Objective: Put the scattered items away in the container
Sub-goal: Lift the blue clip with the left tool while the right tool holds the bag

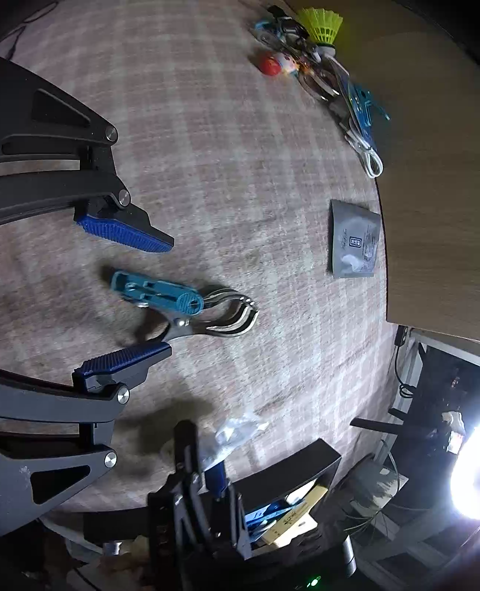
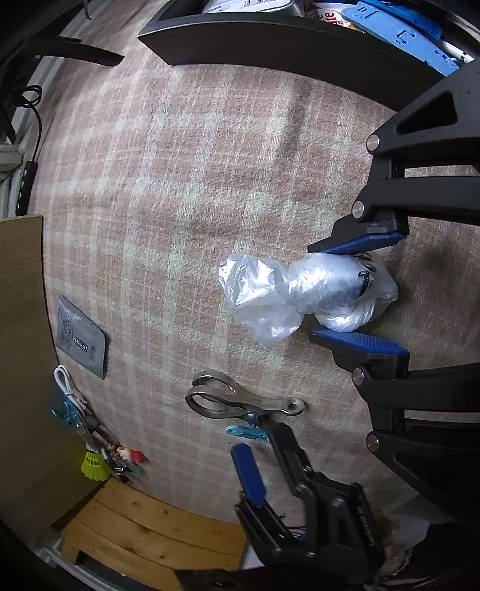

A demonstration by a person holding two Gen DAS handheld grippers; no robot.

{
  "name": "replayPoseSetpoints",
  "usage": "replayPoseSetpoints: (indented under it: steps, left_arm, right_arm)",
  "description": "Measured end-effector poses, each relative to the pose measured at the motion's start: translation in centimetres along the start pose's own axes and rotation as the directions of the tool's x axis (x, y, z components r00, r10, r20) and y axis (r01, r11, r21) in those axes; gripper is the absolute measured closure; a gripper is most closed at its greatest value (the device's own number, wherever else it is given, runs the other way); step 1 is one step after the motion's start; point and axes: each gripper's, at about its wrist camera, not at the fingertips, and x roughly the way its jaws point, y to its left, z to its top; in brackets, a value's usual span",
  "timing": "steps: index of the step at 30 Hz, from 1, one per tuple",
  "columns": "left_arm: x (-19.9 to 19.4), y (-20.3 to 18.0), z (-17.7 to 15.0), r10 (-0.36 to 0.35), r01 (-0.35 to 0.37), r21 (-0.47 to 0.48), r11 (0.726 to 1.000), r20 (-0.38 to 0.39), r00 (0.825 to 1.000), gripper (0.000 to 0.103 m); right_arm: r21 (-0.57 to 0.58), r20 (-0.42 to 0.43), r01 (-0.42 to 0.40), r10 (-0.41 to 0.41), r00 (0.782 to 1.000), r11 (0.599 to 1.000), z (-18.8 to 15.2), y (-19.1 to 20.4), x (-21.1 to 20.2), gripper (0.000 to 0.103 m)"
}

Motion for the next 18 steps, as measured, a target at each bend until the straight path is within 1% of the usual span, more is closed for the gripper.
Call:
replayPoseSetpoints:
  steps: [1, 2, 3, 6, 12, 16, 18]
  left_arm:
    - [0.0, 0.0, 0.0, -0.004, 0.004, 0.001, 1.0, -0.003, 1.0, 0.058]
    - [0.1, 0.1, 0.0, -0.008, 0.008, 0.001, 1.0, -0.012, 1.0, 0.073]
    - [-0.1, 0.2, -0.2, -0.009, 0.009, -0.007, 1.0, -0.015, 1.0, 0.082]
    - [-0.3, 0.7, -0.1, -0.01, 0.01, -0.023, 1.0, -0.008, 1.0, 0.086]
    - [-1.6, 1.0, -1.0, 0.014, -0.013, -0.046, 0.999, 0.018, 1.0, 0.087]
    - [-2.4, 0.9, -2.2, -0.005, 0.008, -0.064, 0.998, 0.033, 0.999, 0.087]
    - [-2.1, 1.1, -2.7, -0.018, 0.019, -0.079, 0.997, 0.018, 1.0, 0.086]
  right_arm:
    - [0.002, -0.001, -0.004, 0.004, 1.0, 1.0, 0.0, 0.0, 0.0, 0.068]
    - [0.003, -0.002, -0.008, 0.008, 1.0, 1.0, 0.0, -0.1, 0.0, 0.068]
    - [0.006, -0.002, -0.013, 0.013, 1.0, 1.0, 0.0, -0.2, -0.1, 0.068]
    - [0.012, -0.001, -0.023, 0.023, 1.0, 1.0, 0.0, -0.5, -0.2, 0.068]
    - [0.01, 0.002, -0.024, 0.024, 1.0, 1.0, -0.1, -0.4, -0.2, 0.068]
    - [0.015, 0.007, -0.022, 0.022, 1.0, 1.0, -0.3, -0.4, -0.2, 0.068]
    - [0.013, 0.007, -0.02, 0.02, 1.0, 1.0, -0.6, -0.3, -0.3, 0.068]
